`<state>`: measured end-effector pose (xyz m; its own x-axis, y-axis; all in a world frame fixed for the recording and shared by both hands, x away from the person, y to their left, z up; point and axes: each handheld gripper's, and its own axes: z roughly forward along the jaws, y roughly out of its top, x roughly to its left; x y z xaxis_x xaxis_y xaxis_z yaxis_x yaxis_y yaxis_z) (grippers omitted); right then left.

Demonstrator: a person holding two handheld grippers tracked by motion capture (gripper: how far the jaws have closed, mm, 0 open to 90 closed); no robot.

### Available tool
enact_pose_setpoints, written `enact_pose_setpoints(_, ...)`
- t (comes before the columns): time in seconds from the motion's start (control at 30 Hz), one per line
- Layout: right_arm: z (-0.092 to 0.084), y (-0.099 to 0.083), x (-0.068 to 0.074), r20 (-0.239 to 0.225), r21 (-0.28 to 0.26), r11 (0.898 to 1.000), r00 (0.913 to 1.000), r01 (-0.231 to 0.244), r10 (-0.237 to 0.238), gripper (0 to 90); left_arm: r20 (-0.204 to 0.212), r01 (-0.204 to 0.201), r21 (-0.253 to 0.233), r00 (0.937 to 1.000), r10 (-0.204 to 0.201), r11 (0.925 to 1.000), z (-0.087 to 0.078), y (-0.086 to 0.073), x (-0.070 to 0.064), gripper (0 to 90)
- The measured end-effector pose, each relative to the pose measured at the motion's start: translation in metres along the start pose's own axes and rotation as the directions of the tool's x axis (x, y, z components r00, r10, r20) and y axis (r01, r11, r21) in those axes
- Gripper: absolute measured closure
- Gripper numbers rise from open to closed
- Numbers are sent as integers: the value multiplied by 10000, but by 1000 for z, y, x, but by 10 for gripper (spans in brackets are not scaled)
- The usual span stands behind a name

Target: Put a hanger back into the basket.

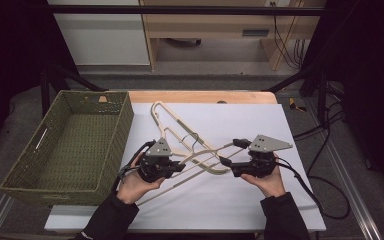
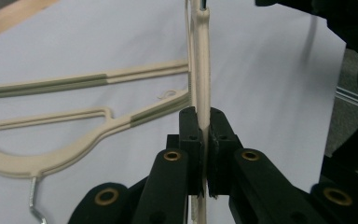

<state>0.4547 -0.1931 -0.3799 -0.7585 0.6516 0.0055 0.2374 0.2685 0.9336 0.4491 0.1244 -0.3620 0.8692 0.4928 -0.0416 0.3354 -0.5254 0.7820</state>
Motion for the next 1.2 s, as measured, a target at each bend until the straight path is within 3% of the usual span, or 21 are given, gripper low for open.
enact_pose_setpoints(0.2, -11, -4, -9, 801, -194, 9983, 9952, -544, 558, 132, -626, 375, -459, 9972, -404, 9982, -20, 3, 4, 865)
enact_pose_setpoints(0.37, -16, -9, -13, 1119, -385, 9963, 9905, -765, 804, 110, -1027, 466, -877, 9932, -555, 9951, -39, 11, 7, 865)
enact_pose_setpoints(0.47, -19, -10, -17, 1322, -421, 9939, 9854, -1024, 1071, 98, -1159, 387, -1126, 9919, -518, 9929, -50, 17, 6, 865)
enact_pose_setpoints(0.7, -25, -11, -18, 1425, -527, 9924, 9827, -1116, 1181, 87, -1491, 5, -1324, 9886, -204, 9912, -80, 36, 8, 865)
enact_pose_setpoints(0.87, -30, -11, -20, 1489, -664, 9898, 9797, -1257, 1344, 86, -1379, 14, -1546, 9902, -230, 9880, -105, 43, 23, 865)
enact_pose_setpoints(1.0, -30, -12, -21, 1489, -633, 9897, 9793, -1287, 1369, 83, -1608, 101, -1587, 9863, -360, 9873, -124, 45, 37, 865)
enact_pose_setpoints(1.2, -30, -12, -21, 1524, -615, 9895, 9786, -1304, 1385, 76, -2144, 248, -1550, 9750, -582, 9876, -148, 35, 61, 865)
